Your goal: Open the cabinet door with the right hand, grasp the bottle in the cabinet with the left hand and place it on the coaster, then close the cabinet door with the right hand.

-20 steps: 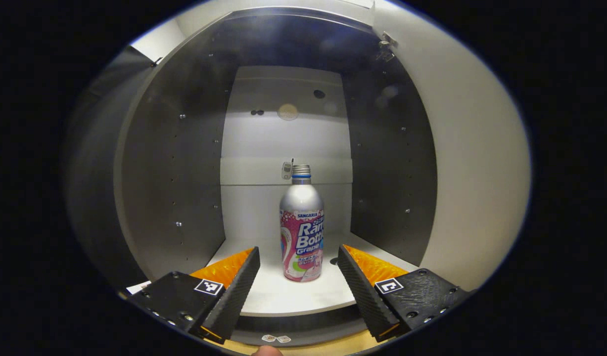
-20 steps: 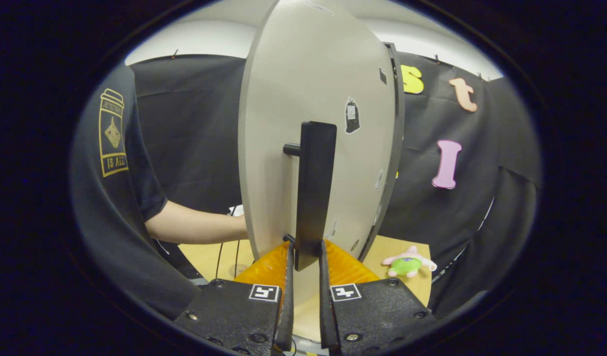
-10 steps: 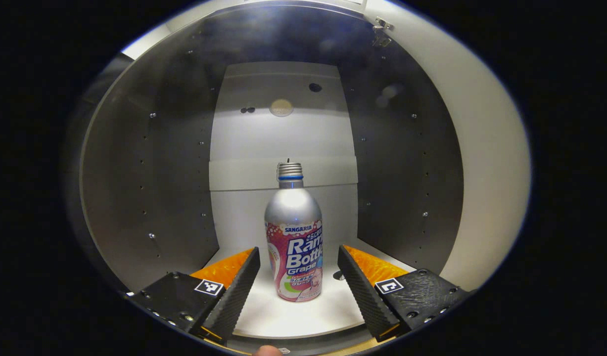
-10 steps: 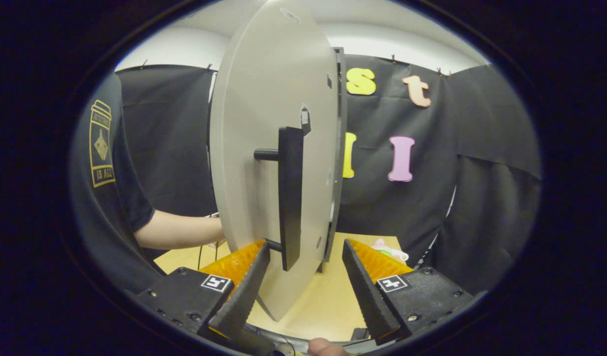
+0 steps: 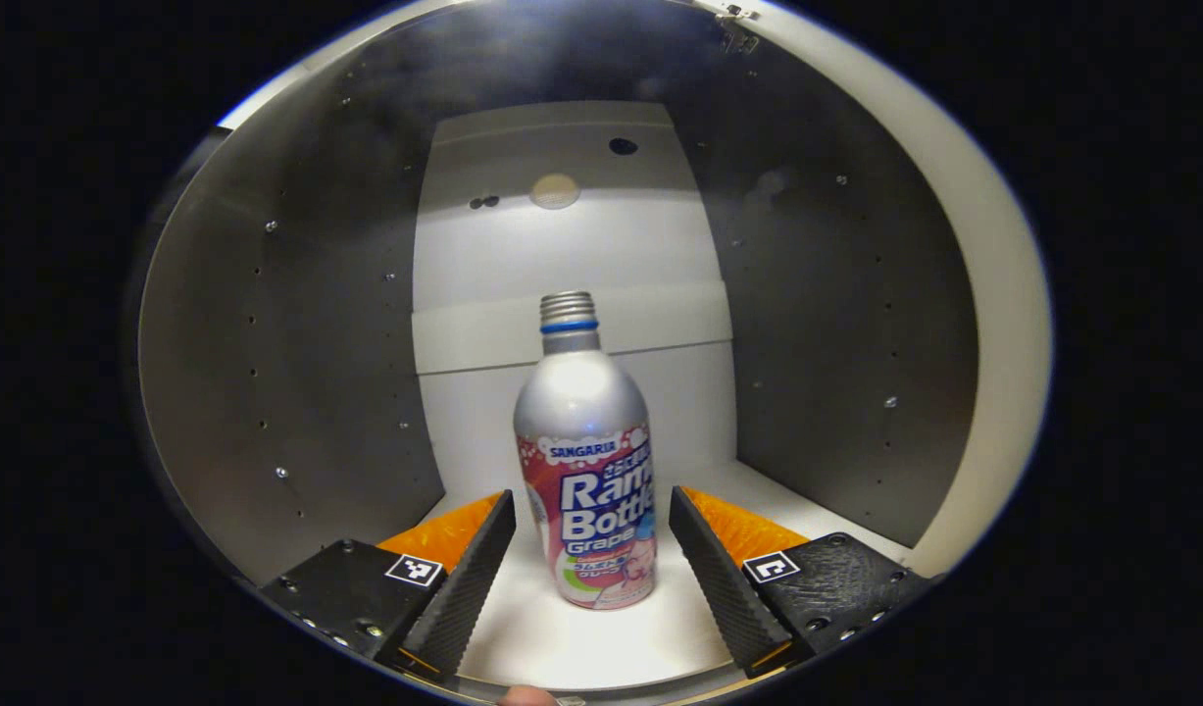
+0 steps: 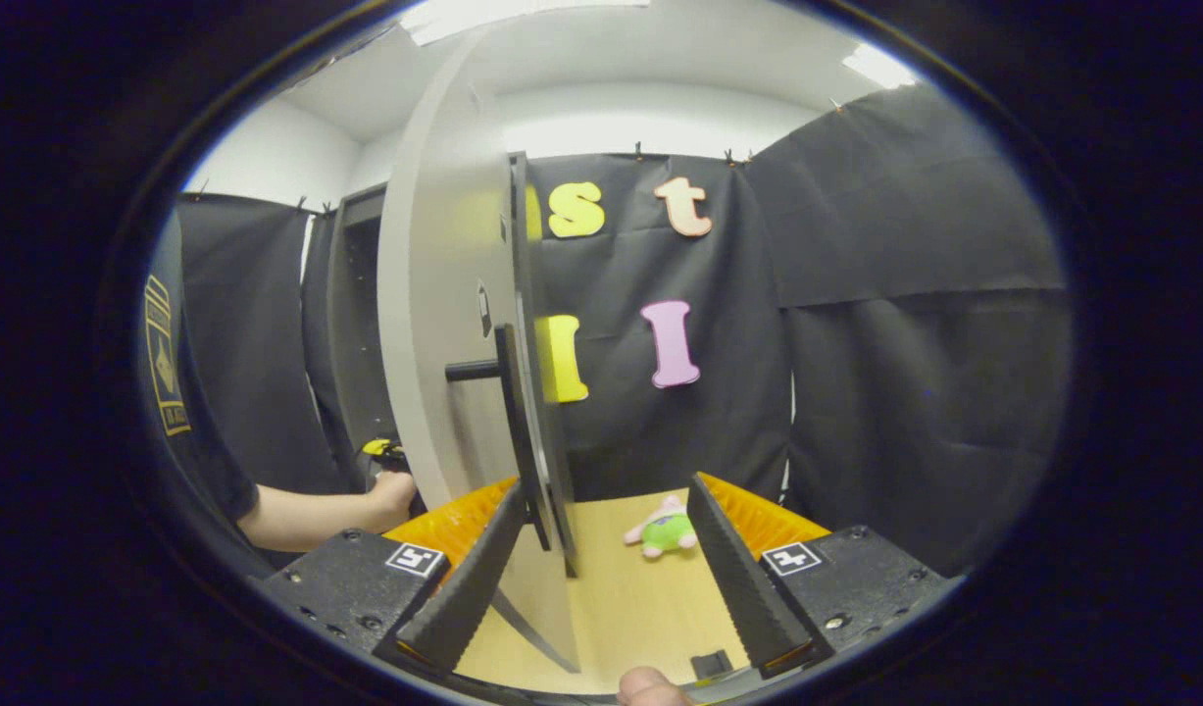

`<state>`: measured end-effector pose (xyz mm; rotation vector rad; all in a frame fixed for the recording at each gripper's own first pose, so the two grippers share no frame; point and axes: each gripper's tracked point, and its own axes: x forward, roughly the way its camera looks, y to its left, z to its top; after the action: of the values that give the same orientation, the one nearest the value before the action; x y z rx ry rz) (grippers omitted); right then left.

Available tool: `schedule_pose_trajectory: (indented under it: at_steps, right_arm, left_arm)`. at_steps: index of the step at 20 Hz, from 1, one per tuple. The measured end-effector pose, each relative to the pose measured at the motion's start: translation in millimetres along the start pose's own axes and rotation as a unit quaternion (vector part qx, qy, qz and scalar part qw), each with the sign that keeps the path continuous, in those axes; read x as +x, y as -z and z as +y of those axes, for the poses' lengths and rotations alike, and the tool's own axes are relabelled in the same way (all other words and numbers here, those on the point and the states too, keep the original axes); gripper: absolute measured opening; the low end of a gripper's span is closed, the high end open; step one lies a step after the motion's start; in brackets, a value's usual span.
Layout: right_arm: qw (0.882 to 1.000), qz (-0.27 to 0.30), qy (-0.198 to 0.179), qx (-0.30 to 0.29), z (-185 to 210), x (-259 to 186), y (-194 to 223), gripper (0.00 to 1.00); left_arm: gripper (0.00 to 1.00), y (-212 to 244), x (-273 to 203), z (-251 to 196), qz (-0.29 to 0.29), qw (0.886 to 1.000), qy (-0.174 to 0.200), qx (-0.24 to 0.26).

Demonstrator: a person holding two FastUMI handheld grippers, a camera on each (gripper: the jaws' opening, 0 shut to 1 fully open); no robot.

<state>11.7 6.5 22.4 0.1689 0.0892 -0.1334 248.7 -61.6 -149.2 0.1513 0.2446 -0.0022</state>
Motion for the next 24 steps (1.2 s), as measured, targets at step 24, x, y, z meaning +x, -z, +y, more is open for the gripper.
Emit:
schedule_pose_trajectory:
  at_steps: [24]
  right_arm:
    - [0.996,-0.035,0.068,0.046,0.4,-35.9,-21.1,0.96]
  left_arm:
    - [0.76,7.7,-5.6,-8.6,0.041,0.997,0.064,-0.027]
